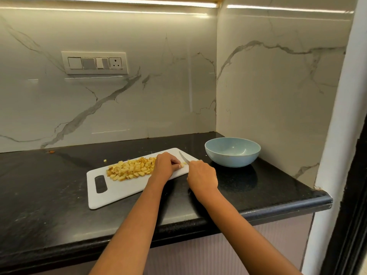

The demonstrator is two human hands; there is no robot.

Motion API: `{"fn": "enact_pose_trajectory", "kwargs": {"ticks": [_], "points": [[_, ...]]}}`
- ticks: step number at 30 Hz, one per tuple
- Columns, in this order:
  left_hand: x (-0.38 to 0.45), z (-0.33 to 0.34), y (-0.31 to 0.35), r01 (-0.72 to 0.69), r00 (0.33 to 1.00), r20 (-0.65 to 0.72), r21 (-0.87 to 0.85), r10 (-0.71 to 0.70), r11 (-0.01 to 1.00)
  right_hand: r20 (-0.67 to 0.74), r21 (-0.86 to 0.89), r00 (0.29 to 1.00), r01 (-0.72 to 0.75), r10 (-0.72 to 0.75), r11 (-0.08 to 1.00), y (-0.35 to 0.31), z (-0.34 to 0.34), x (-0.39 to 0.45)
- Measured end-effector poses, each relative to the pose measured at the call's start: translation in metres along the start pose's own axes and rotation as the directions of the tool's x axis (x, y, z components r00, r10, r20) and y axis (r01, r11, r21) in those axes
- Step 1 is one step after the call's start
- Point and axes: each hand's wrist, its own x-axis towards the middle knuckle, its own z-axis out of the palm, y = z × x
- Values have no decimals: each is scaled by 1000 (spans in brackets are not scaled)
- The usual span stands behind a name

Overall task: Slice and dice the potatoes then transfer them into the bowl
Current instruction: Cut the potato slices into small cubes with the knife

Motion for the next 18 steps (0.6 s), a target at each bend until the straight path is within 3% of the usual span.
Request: {"fn": "enact_pose_trajectory", "kwargs": {"ticks": [8,18], "points": [[0,-2,-5,5,997,-81,-85,-12,996,42,74,999,-25,22,997,1,-4,-5],[0,-3,-4,-7,999,-36,-22,6,1000,24,45,1000,15,-16,999,-1,-2,-6]]}}
